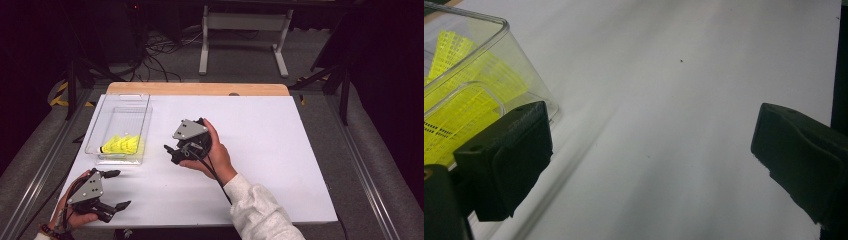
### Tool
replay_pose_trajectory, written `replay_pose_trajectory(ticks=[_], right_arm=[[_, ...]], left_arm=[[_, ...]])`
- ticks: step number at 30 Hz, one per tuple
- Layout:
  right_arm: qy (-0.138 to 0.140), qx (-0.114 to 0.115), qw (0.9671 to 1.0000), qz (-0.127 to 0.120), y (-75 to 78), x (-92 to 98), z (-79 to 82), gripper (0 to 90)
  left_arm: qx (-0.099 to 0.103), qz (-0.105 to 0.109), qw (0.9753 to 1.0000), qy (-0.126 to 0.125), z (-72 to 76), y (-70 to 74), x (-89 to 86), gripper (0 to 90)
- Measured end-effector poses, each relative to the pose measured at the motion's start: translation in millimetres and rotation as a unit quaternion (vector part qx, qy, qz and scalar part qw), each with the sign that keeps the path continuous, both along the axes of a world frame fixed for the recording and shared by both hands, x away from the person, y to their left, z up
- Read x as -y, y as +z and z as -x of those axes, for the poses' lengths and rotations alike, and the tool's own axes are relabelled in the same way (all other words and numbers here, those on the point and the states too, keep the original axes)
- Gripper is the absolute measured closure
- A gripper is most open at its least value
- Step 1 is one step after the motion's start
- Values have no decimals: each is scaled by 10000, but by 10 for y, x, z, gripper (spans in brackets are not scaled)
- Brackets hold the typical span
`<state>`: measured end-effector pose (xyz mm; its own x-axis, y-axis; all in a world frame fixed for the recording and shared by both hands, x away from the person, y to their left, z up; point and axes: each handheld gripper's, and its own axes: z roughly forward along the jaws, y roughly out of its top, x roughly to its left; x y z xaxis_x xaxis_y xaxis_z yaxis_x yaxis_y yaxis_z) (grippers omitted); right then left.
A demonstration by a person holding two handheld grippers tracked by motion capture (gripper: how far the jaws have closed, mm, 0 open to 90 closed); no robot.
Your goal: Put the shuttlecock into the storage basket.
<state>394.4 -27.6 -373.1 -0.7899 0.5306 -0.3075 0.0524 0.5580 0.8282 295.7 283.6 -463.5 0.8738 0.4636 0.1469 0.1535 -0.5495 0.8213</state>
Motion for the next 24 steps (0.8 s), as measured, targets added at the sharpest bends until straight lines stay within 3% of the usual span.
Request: replay_pose_trajectory(ticks=[7,24], right_arm=[[-58,75,9999,126,-17,-2,13,89],[-201,235,9986,424,55,150,94,105]], left_arm=[[15,3,10000,-8,-1,3,-7,42],[30,-23,10000,-10,2,6,-2,42]])
